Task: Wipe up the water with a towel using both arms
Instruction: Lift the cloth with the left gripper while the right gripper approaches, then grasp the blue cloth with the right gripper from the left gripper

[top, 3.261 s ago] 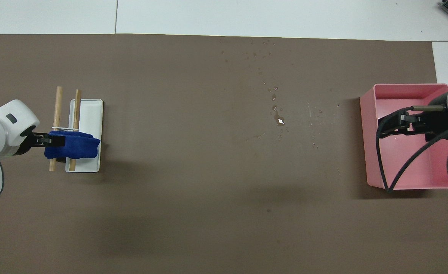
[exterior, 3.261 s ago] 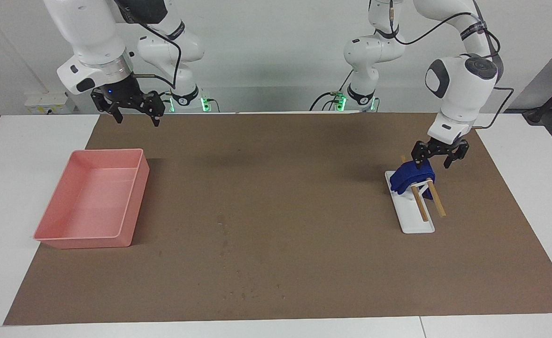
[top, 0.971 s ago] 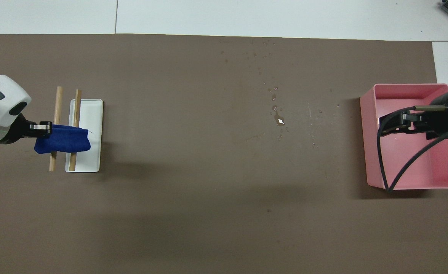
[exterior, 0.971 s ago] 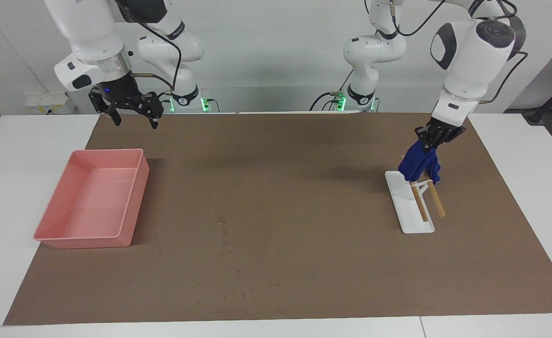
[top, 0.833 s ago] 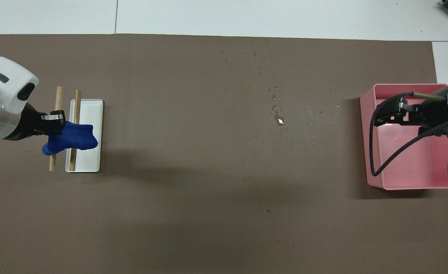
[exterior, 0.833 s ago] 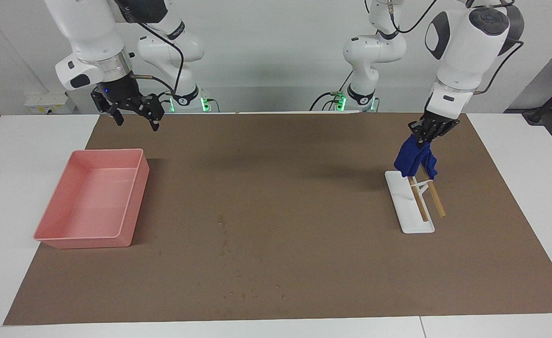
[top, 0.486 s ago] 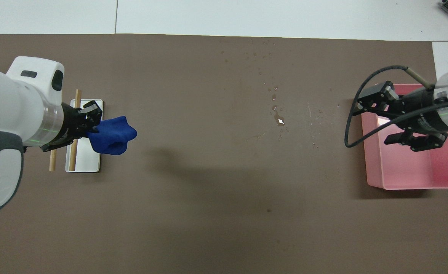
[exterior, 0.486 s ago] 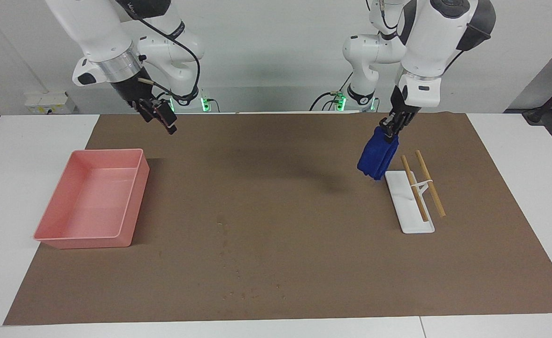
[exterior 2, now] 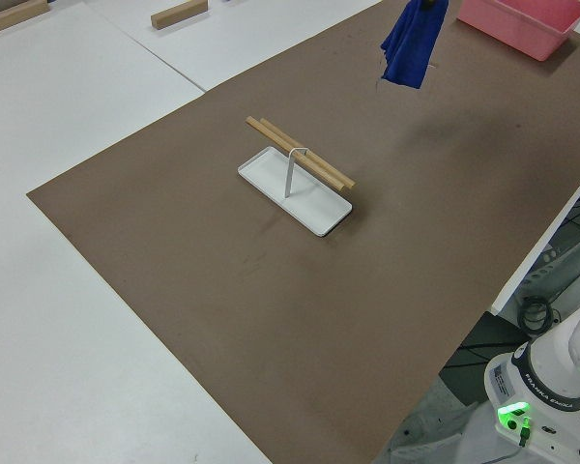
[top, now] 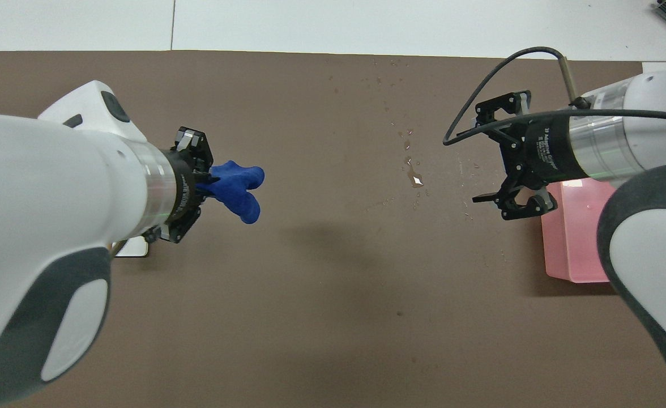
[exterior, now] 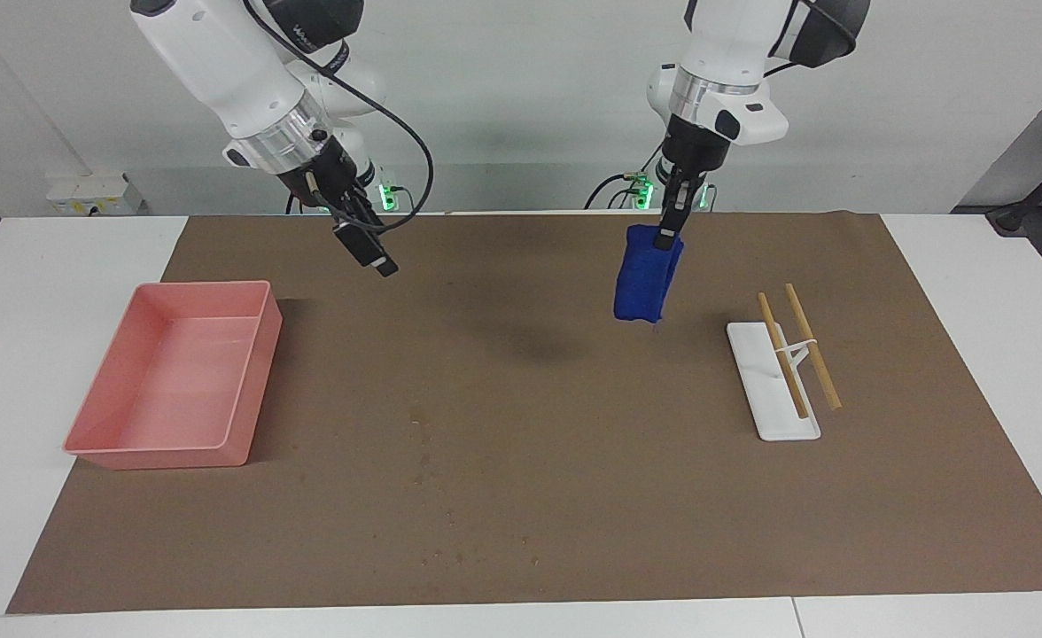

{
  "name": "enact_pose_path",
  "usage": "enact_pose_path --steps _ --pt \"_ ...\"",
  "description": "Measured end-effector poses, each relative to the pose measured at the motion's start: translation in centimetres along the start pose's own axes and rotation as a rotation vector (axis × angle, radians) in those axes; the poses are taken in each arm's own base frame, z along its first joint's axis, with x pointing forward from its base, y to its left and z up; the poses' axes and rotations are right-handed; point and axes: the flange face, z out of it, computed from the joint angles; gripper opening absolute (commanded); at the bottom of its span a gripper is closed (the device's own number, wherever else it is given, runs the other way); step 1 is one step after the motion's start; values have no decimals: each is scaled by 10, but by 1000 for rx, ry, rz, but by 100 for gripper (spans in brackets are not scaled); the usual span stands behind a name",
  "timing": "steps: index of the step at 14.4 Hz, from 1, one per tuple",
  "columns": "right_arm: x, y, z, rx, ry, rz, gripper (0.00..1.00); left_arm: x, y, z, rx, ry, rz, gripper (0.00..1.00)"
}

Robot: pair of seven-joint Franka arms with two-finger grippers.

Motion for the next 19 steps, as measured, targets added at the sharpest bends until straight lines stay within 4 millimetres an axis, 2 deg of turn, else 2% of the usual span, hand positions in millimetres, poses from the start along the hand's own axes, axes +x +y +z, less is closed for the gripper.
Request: enact_pose_path --steps 2,6,11,14,16,17,18,19 --pt "-14 -3 10 -2 -71 100 94 -32 -1 -3 -46 -31 -120 0" --pt "-40 -5 21 -10 -162 188 94 -75 5 -19 -193 -141 -333 0" --pt "-71 -1 32 -34 -171 227 95 -112 5 -27 -277 -253 -438 0" --pt "-78 -2 33 -13 -175 233 94 -137 0 -28 -291 -296 -458 0" --pt "-83 -3 36 6 -178 228 93 -146 -4 -24 -279 -300 -451 0" --pt "-85 -3 39 13 -178 227 85 -147 -4 -23 -276 -300 -450 0" --pt "-86 -3 42 15 -178 227 70 -148 -5 -22 -273 -299 -448 0" --pt "-86 -3 43 14 -178 228 40 -150 -5 -21 -271 -298 -446 0"
